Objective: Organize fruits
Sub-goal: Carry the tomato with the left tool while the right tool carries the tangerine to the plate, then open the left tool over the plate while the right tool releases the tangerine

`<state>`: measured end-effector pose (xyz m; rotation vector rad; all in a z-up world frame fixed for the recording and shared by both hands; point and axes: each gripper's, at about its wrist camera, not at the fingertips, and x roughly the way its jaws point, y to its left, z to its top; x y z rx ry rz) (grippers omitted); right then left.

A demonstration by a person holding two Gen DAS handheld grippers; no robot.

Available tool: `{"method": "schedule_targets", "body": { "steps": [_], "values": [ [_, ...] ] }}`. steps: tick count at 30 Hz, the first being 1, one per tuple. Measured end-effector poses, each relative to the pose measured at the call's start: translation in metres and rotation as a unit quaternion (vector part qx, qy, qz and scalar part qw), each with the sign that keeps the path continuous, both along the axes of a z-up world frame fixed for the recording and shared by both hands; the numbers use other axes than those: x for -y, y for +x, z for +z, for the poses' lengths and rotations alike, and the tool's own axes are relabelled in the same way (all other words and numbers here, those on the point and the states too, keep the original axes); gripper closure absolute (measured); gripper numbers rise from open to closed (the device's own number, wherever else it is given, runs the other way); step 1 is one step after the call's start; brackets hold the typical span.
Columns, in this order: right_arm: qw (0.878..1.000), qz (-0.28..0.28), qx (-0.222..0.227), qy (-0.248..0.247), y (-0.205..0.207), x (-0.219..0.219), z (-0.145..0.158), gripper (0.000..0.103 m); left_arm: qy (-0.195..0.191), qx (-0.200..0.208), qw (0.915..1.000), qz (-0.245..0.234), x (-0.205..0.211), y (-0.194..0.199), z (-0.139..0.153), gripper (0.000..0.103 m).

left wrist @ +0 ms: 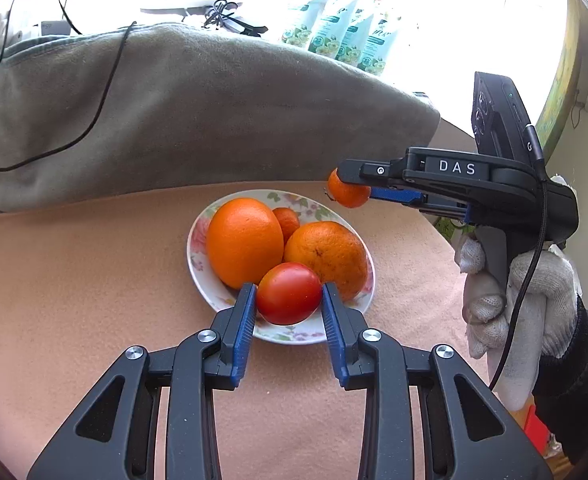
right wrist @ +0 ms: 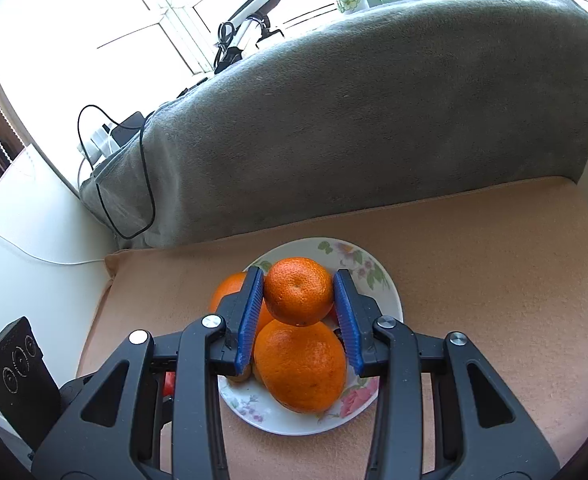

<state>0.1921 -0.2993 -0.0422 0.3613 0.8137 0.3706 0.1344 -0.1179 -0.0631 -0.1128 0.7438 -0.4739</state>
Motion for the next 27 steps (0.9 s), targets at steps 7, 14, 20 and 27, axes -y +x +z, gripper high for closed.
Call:
{"method": "schedule_targets", "body": {
  "steps": [7,14,20,27],
  "values": [
    [1.0,-0.01,-0.016,0.01,0.008,0.015,-0.016,0.065,0.005,0.004,1.0,-0.001,0.014,0.025,0.006,0.072],
    [0.999,-0.011,-0.029,0.021,0.011,0.024,-0.029,0.065,0.012,0.01,0.9999,-0.002,0.024,0.044,0.01,0.072],
    [0.998,-0.009,-0.044,0.036,0.015,0.027,-0.038,0.065,0.024,0.013,0.9996,-0.004,0.034,0.056,0.01,0.072],
    [0.998,-0.005,-0.052,0.042,0.018,0.029,-0.044,0.064,0.035,0.009,0.9993,-0.004,0.039,0.062,0.007,0.07]
  ]
}}
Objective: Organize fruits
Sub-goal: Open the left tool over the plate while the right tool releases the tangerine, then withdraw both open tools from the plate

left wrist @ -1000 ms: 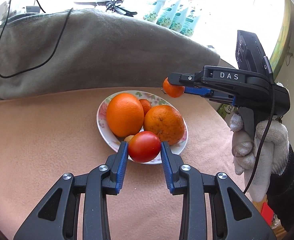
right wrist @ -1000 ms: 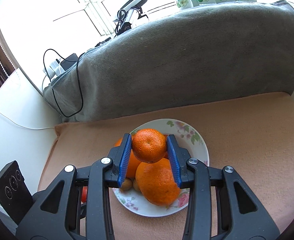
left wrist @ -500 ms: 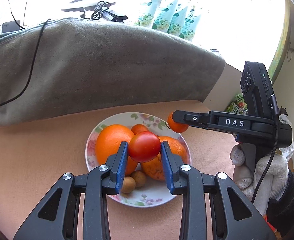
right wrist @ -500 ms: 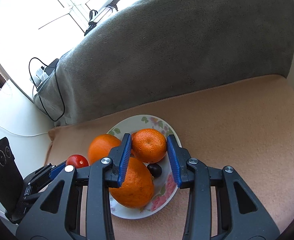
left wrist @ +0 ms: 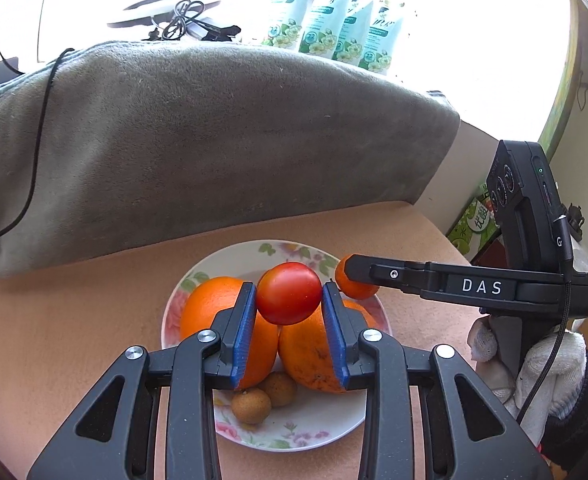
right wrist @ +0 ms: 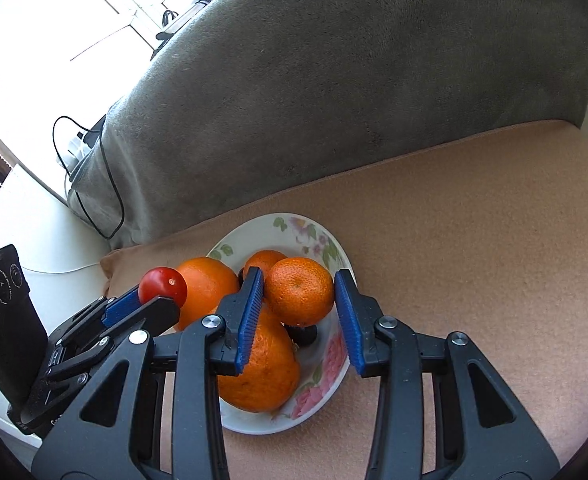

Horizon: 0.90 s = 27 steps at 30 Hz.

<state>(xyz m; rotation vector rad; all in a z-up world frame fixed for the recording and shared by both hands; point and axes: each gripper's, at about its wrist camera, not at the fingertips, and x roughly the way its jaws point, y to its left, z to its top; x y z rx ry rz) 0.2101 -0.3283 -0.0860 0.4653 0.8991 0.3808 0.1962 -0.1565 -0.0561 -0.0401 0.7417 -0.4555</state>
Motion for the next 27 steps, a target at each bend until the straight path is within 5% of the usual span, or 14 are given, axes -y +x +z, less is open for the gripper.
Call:
{"method": "schedule_targets", "body": {
  "steps": [9,11,27],
  "values": [
    [1.0,-0.003,0.002,0.005,0.0,0.003,0.002,0.057,0.003,0.012,0.9999,0.007,-0.002,-0.001,0.006,0.065],
    [1.0,-0.006,0.002,0.008,-0.001,0.005,0.003,0.05,0.002,0.013,0.9999,0.008,-0.003,-0.002,0.007,0.055],
    [0.998,-0.023,0.044,-0.046,-0.028,-0.003,0.025,0.015,-0.001,0.013,0.9994,0.03,-0.017,-0.022,0.011,0.027]
  ]
}}
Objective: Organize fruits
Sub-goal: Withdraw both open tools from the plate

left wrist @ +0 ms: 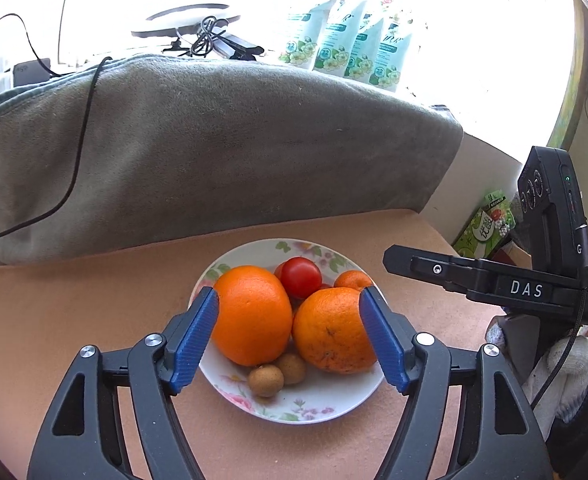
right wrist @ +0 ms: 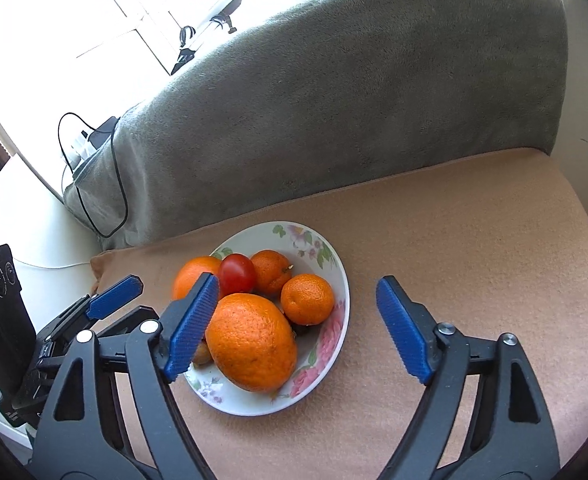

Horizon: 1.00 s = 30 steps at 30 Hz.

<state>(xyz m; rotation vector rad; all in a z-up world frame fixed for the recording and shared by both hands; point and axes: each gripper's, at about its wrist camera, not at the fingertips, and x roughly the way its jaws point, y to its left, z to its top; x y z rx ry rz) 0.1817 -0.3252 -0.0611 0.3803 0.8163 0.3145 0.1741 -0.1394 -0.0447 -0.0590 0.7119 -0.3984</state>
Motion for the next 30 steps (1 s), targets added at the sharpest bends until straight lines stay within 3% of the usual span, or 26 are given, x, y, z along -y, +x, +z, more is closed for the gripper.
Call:
{"method": "schedule_targets", "body": {
  "steps": [7,11,19,30],
  "values": [
    [0.997,-0.001,0.046,-0.056,-0.03,-0.012,0.021,0.015,-0.001,0.007,0.9999,0.011,-0.009,-0.026,0.008,0.023],
    [0.995,-0.006,0.064,-0.075,-0.049,-0.016,0.028,0.004,0.01,0.018,0.9996,0.02,-0.012,-0.042,0.013,0.023],
    [0.985,-0.014,0.103,-0.14,-0.086,-0.026,0.038,0.003,0.029,0.029,0.9985,0.036,-0.018,-0.067,0.017,0.02],
    [0.984,-0.014,0.116,-0.137,-0.111,-0.031,0.041,0.003,0.037,0.026,0.9975,0.055,-0.026,-0.088,0.021,0.019]
  ]
}}
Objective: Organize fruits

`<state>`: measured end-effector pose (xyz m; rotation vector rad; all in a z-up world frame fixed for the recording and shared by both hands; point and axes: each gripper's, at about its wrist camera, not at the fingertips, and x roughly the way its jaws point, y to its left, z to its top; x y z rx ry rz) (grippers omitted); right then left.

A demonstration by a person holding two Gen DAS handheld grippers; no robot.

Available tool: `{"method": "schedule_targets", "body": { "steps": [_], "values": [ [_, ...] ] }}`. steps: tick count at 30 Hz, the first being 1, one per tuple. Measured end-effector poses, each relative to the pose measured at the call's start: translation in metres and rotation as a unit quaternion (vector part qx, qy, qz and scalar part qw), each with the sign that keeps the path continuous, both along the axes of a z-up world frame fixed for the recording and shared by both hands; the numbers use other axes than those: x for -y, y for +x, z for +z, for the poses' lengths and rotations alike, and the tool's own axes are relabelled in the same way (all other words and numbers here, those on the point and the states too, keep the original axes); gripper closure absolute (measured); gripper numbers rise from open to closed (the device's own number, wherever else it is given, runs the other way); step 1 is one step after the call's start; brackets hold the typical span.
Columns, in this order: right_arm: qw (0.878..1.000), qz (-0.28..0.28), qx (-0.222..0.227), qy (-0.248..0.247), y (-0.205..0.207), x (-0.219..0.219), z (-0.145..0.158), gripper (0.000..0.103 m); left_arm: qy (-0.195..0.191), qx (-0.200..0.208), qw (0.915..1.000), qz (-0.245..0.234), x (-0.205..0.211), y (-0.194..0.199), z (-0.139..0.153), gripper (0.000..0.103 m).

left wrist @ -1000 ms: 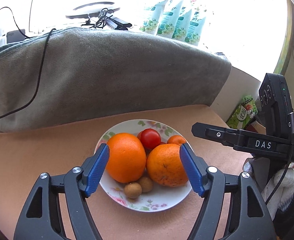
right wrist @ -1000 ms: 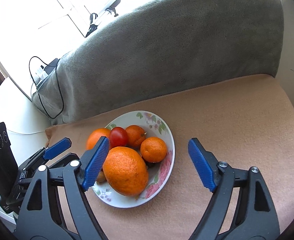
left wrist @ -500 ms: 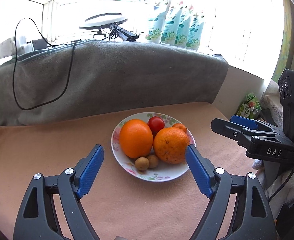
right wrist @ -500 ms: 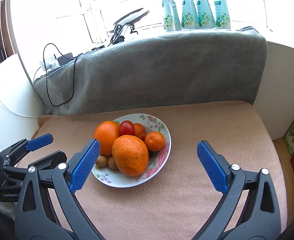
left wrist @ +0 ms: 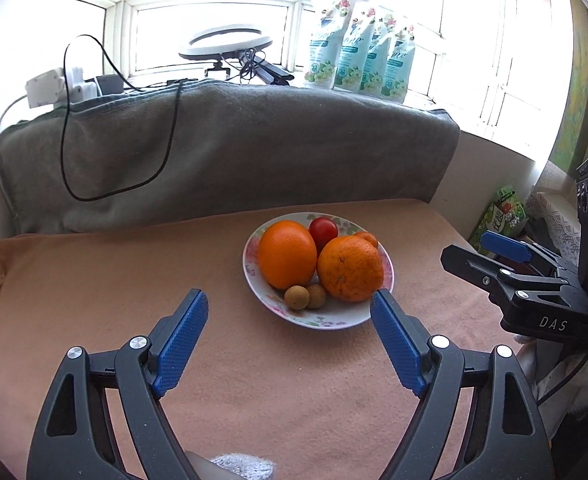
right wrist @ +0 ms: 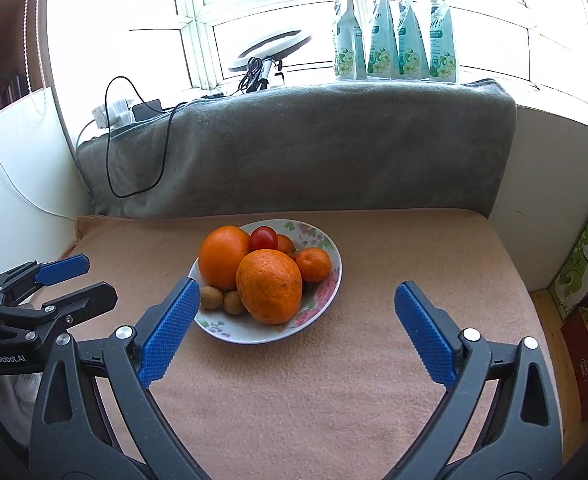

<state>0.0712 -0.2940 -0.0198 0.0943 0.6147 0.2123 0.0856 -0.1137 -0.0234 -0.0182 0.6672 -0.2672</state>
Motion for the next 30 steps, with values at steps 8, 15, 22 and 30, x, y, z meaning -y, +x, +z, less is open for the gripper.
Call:
{"method": "schedule_targets", "body": {
  "steps": [8,15,22,30],
  "values": [
    [1.0,0.001,0.008,-0.007,-0.006,-0.005,0.003,0.0,0.012,0.004,0.9999,0.004,0.001,-0.007,0.0,0.019],
    [1.0,-0.005,0.007,-0.018,-0.008,-0.006,0.0,0.0,0.024,0.009,0.9997,0.003,0.003,-0.012,0.0,0.019],
    [1.0,-0.007,0.002,-0.022,-0.009,-0.007,-0.003,0.0,0.019,0.014,0.9997,-0.002,0.0,-0.015,0.002,0.019],
    [1.0,-0.016,-0.005,-0.015,-0.006,-0.001,-0.008,0.0,0.012,0.007,0.9999,0.003,-0.005,-0.013,-0.001,0.019]
  ]
}}
